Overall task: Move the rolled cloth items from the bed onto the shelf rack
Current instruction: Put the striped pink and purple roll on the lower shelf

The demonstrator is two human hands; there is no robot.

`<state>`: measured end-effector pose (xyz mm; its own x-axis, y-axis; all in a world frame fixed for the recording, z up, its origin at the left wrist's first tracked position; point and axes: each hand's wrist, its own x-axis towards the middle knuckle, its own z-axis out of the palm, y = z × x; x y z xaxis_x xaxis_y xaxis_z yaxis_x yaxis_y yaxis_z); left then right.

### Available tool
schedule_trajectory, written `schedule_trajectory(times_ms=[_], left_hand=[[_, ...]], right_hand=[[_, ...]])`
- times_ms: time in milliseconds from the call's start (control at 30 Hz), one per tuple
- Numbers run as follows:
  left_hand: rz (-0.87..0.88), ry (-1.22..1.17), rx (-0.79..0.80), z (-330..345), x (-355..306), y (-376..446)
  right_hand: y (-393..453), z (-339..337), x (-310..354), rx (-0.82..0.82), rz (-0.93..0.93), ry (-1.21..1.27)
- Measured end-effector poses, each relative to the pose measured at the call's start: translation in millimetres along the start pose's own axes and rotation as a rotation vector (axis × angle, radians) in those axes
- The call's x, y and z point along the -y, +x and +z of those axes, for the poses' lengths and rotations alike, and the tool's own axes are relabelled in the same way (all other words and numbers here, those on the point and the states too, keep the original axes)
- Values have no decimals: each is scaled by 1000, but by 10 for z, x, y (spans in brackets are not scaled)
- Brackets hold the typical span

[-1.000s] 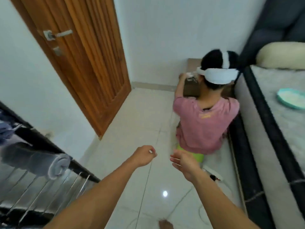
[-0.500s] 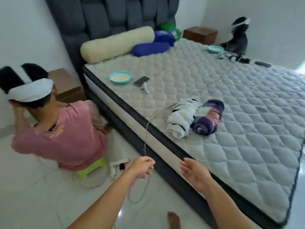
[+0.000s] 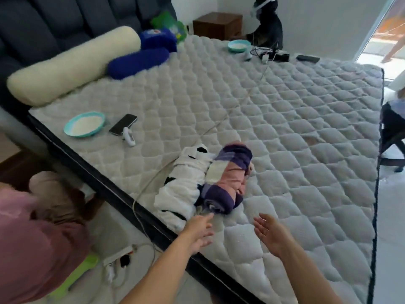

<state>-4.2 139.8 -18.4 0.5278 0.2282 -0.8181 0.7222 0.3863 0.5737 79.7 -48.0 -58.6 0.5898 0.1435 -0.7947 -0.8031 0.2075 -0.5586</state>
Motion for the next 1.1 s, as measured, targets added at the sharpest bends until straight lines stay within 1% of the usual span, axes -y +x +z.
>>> schedule_trajectory(times_ms=[100,300,367,433,533,667,767,967,1100], left_hand=[[-54,-181,-29,216,-283,237],[-180,-310,-96,387,-634,654],[-214,-338,-127,411,-694,757],[-253,-343,-169,426,-714,855],[-308,-345,-210,432,-723,968],[-343,-371,-231,406,-678,1061],[-359,-390,-225,414,-641,1059],[-302,-416,-189,403,-538,955],[-237,-422,-174,348,-448,798]], right_hand=[[450,137,531,-9,-20,-199],[1143,643,1315,-5,-102,-524],[1288,814,1448,-1,-66,-615],[1427,960,1480,19,-22,-646],[1568,1098,1378,25,-54,-585],[1629,1093,1219,-68,-144,-486],[1579,1008,1182,-48,-160,-449],[1452,829,1077,-17,-110,-318],[1198,701,935,-28,-147,-194]])
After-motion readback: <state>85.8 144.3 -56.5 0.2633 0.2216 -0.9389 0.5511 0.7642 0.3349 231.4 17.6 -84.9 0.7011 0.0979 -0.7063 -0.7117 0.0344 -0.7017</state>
